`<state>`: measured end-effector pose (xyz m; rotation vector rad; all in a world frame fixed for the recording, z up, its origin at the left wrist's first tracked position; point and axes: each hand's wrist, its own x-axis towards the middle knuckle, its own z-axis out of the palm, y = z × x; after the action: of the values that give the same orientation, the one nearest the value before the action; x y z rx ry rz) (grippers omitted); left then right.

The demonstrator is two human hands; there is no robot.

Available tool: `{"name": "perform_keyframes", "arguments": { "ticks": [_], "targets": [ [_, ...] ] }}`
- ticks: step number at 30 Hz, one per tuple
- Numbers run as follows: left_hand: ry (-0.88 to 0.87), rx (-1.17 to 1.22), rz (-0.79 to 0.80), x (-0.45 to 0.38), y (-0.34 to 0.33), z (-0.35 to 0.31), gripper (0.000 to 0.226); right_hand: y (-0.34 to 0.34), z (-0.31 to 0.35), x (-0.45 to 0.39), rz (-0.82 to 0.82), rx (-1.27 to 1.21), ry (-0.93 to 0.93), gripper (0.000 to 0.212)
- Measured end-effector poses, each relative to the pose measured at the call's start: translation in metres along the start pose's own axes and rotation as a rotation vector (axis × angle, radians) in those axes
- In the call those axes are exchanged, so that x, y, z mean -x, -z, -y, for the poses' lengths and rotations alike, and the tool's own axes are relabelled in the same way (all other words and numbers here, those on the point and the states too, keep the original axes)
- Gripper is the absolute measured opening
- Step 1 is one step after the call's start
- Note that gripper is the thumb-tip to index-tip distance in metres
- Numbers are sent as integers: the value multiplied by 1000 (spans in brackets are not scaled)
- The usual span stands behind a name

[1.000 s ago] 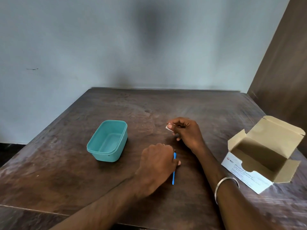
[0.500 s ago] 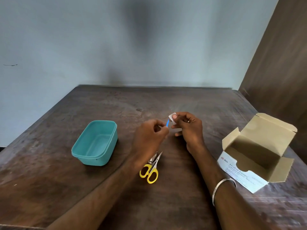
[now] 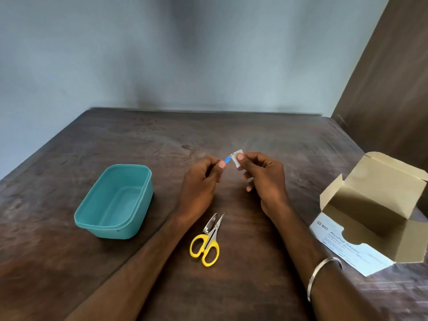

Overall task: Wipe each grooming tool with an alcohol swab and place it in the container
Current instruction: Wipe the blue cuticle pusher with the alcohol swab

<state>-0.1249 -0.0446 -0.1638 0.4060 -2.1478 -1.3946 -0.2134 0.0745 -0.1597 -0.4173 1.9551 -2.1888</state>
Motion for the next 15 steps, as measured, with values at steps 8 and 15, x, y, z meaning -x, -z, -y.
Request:
{"name": "perform_keyframes", "arguments": {
  "ticks": [8, 15],
  "targets": [
    [10, 41, 24, -3, -2, 10, 18, -2, 3, 5, 104, -11, -21, 8],
    [-4, 42, 1, -2, 0, 11, 16, 2, 6, 1, 173, -68, -133, 27]
  ]
}}
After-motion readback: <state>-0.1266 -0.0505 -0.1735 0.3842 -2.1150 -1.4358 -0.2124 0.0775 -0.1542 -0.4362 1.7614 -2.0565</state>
